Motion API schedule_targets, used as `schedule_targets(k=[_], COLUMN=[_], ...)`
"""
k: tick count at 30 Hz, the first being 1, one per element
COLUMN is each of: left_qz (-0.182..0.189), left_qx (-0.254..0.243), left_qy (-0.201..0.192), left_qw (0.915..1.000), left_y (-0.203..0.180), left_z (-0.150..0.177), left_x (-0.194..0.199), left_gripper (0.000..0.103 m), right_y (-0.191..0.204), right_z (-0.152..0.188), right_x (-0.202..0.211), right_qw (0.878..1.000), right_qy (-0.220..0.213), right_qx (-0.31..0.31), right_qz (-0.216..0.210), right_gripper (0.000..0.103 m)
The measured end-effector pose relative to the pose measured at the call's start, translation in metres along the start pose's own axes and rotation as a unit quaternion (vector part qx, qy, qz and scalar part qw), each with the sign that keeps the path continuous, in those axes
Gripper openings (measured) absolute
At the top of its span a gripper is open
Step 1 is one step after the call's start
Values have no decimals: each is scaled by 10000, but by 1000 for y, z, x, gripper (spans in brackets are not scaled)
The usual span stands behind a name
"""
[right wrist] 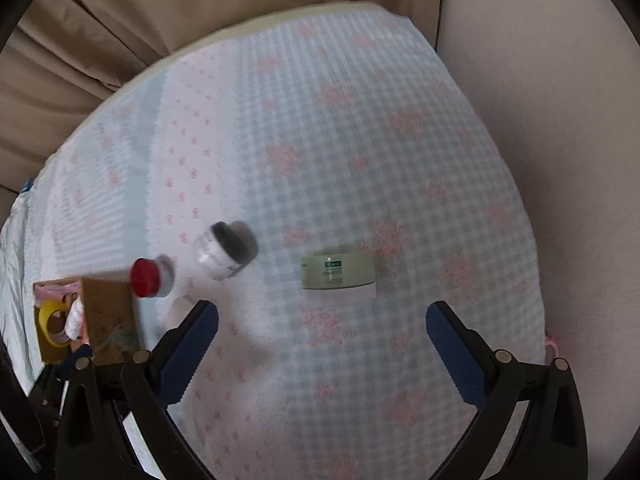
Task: Organize rigid objects
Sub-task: 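Grasp the small white case with the left tool while the right tool grasps the green-lidded jar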
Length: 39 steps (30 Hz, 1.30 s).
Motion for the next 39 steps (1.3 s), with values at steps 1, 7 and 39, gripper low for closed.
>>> schedule_targets(k=[1,7,39], left_qz=[-22,-110,-74], left_qx=[-49,-415,-952], left_qy=[74,462,1008], left_qw=[10000,9980,9903], left_y=[0,1,13], left_z=[1,1,-7], left_x=[-9,-58,-106], left_gripper=[95,90,43], right_y=[-2,-15,-16], right_z=[0,2,6], right_x=[-8,-56,-108], right_qw=[10000,9988,9947], right_qy=[60,467,1012], right_qx=[-9,-115,-132], right_qz=[23,98,75], right_gripper=[103,103,66])
Point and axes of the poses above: each gripper's, at about its wrist camera, not at the fingertips, and x roughly against the way its jaws point, y to its left, z to its underside, the point moved 8 cm from there along -x, roughly the way its jaws point, and after that the axes turned 3 degrees about -y, right-handed, at the moved point
